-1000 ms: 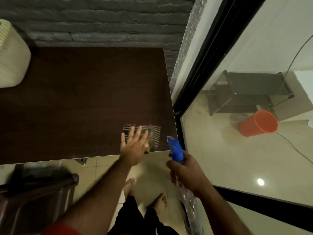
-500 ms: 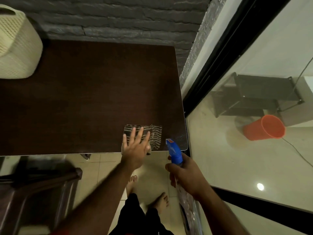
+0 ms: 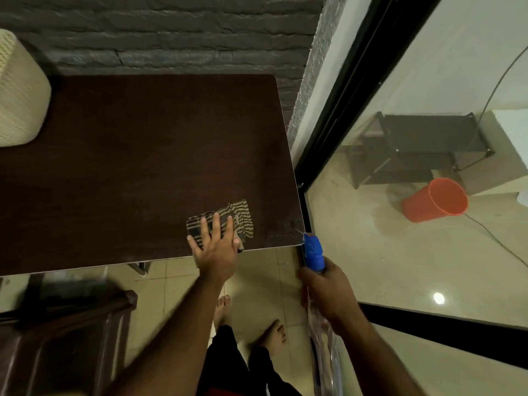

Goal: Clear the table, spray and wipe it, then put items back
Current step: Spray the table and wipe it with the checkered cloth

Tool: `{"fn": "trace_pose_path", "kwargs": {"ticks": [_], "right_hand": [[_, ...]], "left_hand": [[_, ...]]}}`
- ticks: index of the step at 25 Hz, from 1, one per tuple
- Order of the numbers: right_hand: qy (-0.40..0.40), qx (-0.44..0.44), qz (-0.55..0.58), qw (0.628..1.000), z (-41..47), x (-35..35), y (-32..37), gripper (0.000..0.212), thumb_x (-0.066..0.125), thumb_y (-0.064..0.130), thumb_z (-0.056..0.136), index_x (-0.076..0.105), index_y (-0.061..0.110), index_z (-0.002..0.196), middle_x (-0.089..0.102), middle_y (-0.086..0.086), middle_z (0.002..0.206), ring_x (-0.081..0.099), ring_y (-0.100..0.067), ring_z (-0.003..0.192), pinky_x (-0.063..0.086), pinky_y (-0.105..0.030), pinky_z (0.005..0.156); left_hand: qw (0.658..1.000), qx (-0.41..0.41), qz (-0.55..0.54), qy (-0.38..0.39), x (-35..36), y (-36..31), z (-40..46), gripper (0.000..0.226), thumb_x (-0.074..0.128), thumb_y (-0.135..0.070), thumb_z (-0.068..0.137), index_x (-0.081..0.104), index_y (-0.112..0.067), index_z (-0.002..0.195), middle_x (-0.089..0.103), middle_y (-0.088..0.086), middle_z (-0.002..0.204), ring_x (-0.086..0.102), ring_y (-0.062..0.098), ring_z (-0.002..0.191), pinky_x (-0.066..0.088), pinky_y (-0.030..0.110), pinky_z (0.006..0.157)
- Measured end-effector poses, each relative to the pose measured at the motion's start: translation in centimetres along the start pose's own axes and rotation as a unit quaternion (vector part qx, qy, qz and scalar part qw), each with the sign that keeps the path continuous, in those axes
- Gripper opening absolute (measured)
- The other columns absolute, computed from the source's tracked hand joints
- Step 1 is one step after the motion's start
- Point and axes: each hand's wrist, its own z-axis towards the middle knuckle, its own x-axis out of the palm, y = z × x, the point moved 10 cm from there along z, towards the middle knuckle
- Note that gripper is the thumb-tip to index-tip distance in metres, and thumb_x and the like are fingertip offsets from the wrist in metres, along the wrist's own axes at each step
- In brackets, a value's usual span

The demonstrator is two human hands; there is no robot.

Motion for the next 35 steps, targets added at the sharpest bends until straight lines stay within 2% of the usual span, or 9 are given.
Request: {"fn": "trace_pose_path", "kwargs": {"ticks": [8, 11, 15, 18, 21, 24, 26, 31, 35], "right_hand": [[0.085, 0.001, -0.033, 0.996, -0.7, 0.9, -1.9, 0.021, 0.066, 0.016, 0.08, 0.057, 0.017, 0.099, 0.061, -0.008, 0.072, 0.057, -0.014, 0.052, 0.052, -0.026, 0.053], [0.064, -0.007, -0.017, 0.998, -0.3, -0.1, -1.4, 0.019, 0.066, 0.015, 0.081, 0.057, 0.019, 0.098, 0.06, -0.008, 0.071, 0.058, -0.016, 0.054, 0.053, -0.027, 0.053], [0.007, -0.008, -0.013, 1.0, 0.4, -3.2, -1.0, 0.016, 0.064, 0.014, 0.084, 0.057, 0.02, 0.097, 0.063, -0.009, 0.072, 0.059, -0.015, 0.053, 0.055, -0.03, 0.054], [-0.031, -0.011, -0.02, 0.999, 0.8, -4.9, -0.6, 0.015, 0.064, 0.013, 0.084, 0.057, 0.017, 0.097, 0.064, -0.012, 0.072, 0.06, -0.017, 0.054, 0.057, -0.035, 0.058], [-0.011, -0.006, 0.003, 1.0, 0.8, -5.0, -0.4, 0.015, 0.064, 0.011, 0.085, 0.056, 0.016, 0.097, 0.063, -0.014, 0.073, 0.059, -0.019, 0.055, 0.055, -0.034, 0.057], [-0.003, -0.006, 0.0, 1.0, 1.1, -4.8, -0.3, 0.016, 0.064, 0.011, 0.086, 0.055, 0.018, 0.097, 0.063, -0.013, 0.074, 0.059, -0.017, 0.055, 0.055, -0.03, 0.056], [-0.008, -0.011, 0.001, 1.0, 1.4, -4.7, -0.1, 0.016, 0.064, 0.01, 0.086, 0.055, 0.017, 0.096, 0.061, -0.01, 0.072, 0.058, -0.009, 0.051, 0.053, -0.02, 0.051], [-0.016, -0.019, 0.018, 1.0, 1.6, -5.0, 0.6, 0.016, 0.063, 0.006, 0.084, 0.055, 0.001, 0.097, 0.054, -0.009, 0.066, 0.051, -0.003, 0.041, 0.046, -0.014, 0.043], [-0.007, -0.017, -0.002, 1.0, 1.4, -4.7, 1.0, 0.015, 0.063, 0.009, 0.084, 0.057, 0.013, 0.097, 0.059, -0.009, 0.072, 0.054, -0.003, 0.045, 0.047, -0.013, 0.044]], "left_hand": [[1.0, -0.016, -0.022, 0.011, -0.7, -2.6, 2.8, 0.056, 0.02, -0.043, 0.103, -0.002, -0.034, 0.154, -0.017, 0.0, 0.162, -0.025, 0.031, 0.145, -0.011, 0.066, 0.111], [1.0, 0.016, -0.019, 0.011, 0.1, -4.0, 2.8, 0.057, 0.022, -0.044, 0.103, -0.001, -0.034, 0.154, -0.018, 0.0, 0.161, -0.026, 0.031, 0.144, -0.012, 0.067, 0.111], [1.0, -0.005, -0.019, -0.002, -0.2, -4.7, 3.2, 0.056, 0.018, -0.044, 0.103, -0.003, -0.034, 0.154, -0.019, 0.0, 0.161, -0.026, 0.032, 0.144, -0.011, 0.066, 0.111], [0.992, 0.118, 0.033, 0.024, 1.5, -11.0, 0.4, 0.056, 0.02, -0.046, 0.103, -0.004, -0.036, 0.153, -0.018, -0.001, 0.161, -0.024, 0.03, 0.145, -0.01, 0.065, 0.112], [0.971, 0.225, 0.086, 0.0, 2.1, -13.8, -0.1, 0.055, 0.024, -0.046, 0.101, 0.008, -0.037, 0.153, -0.004, -0.002, 0.164, -0.016, 0.027, 0.147, -0.002, 0.065, 0.114], [0.988, 0.144, 0.039, 0.034, -0.8, -13.9, 8.1, 0.055, 0.02, -0.044, 0.103, -0.004, -0.038, 0.152, -0.02, -0.004, 0.161, -0.027, 0.026, 0.144, -0.013, 0.064, 0.112], [0.994, 0.093, 0.034, 0.052, -1.9, -15.1, 10.9, 0.057, 0.021, -0.043, 0.103, -0.006, -0.035, 0.152, -0.022, -0.001, 0.16, -0.028, 0.031, 0.143, -0.014, 0.065, 0.111], [0.958, 0.256, 0.128, 0.005, 1.8, -17.4, 0.5, 0.059, 0.029, -0.046, 0.101, 0.004, -0.036, 0.153, -0.007, -0.001, 0.163, -0.016, 0.03, 0.148, -0.006, 0.063, 0.114], [0.953, 0.277, 0.12, 0.009, 1.5, -16.7, 2.4, 0.056, 0.028, -0.046, 0.102, 0.004, -0.04, 0.152, -0.008, -0.006, 0.163, -0.019, 0.024, 0.148, -0.007, 0.063, 0.114]]}}
